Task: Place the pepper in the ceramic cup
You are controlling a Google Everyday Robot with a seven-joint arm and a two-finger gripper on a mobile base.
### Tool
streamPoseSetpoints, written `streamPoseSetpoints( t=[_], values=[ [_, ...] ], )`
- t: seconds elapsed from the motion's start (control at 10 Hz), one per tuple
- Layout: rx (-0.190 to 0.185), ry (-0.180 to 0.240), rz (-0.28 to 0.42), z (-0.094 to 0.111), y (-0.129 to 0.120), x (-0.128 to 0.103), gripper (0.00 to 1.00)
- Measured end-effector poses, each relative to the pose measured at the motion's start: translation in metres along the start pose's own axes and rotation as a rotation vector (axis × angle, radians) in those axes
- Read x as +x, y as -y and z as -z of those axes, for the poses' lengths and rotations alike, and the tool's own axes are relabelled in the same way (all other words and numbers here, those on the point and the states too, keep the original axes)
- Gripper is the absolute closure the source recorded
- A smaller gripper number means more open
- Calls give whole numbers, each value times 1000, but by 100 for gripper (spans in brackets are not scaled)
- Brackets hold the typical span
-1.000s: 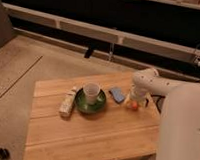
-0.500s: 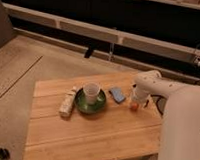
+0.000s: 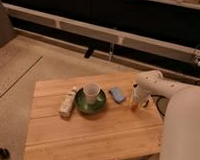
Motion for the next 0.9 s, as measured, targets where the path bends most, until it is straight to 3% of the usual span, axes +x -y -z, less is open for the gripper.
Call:
streamPoseSetpoints(
  t=[0.3, 0.5, 0.7, 0.8, 0.9],
  values=[
    [1, 132, 31, 78, -45, -20, 100],
    [14, 268, 119, 150, -99, -31, 100],
    [24, 358, 204, 195, -148, -31, 100],
    [26, 385, 251, 209, -174, -27, 100],
    [20, 386, 304, 214, -204, -14, 100]
  ],
)
